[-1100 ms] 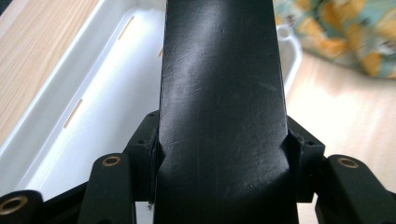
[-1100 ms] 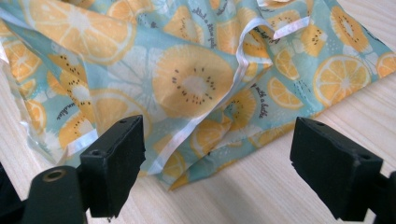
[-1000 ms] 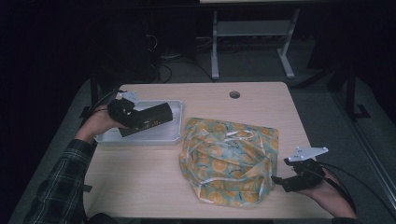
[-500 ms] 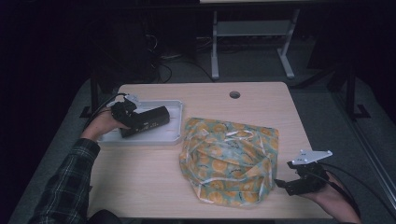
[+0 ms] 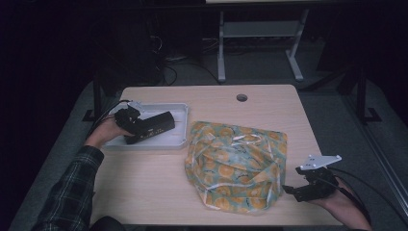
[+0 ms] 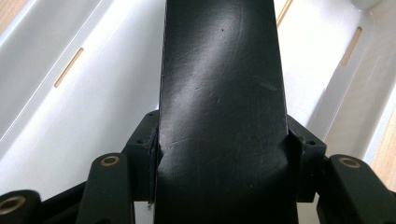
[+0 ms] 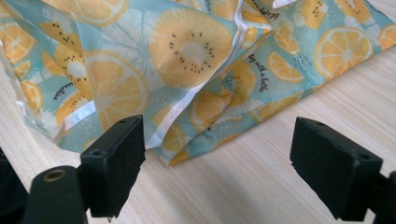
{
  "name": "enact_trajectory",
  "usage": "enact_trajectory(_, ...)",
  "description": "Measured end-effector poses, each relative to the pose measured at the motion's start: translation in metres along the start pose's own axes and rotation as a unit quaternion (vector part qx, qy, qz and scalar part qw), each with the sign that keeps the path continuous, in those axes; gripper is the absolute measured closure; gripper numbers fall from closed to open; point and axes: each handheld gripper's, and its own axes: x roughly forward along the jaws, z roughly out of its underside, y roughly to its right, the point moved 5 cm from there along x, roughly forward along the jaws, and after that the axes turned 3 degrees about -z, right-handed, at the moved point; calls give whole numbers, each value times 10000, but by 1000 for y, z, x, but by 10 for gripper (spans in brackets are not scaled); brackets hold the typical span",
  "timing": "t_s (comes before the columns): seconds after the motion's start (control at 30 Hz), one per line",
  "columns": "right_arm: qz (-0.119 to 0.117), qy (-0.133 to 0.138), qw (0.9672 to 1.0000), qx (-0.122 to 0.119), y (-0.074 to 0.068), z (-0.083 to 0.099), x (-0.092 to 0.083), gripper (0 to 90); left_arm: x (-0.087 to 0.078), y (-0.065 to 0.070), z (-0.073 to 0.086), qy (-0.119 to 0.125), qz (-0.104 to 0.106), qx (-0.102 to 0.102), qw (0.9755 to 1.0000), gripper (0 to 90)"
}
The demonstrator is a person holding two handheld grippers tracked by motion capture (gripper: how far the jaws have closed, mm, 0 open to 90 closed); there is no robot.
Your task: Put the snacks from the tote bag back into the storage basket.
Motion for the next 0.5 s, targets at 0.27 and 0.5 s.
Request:
enact_trajectory(0.27, -12, 22, 10000, 11, 1, 0, -1, 171, -5, 1, -1, 113, -13, 57, 9999, 312)
enact_trajectory(0.5, -34, -43, 10000, 28, 0, 1, -1, 169, -20, 0, -8, 453, -106, -83, 9989, 284)
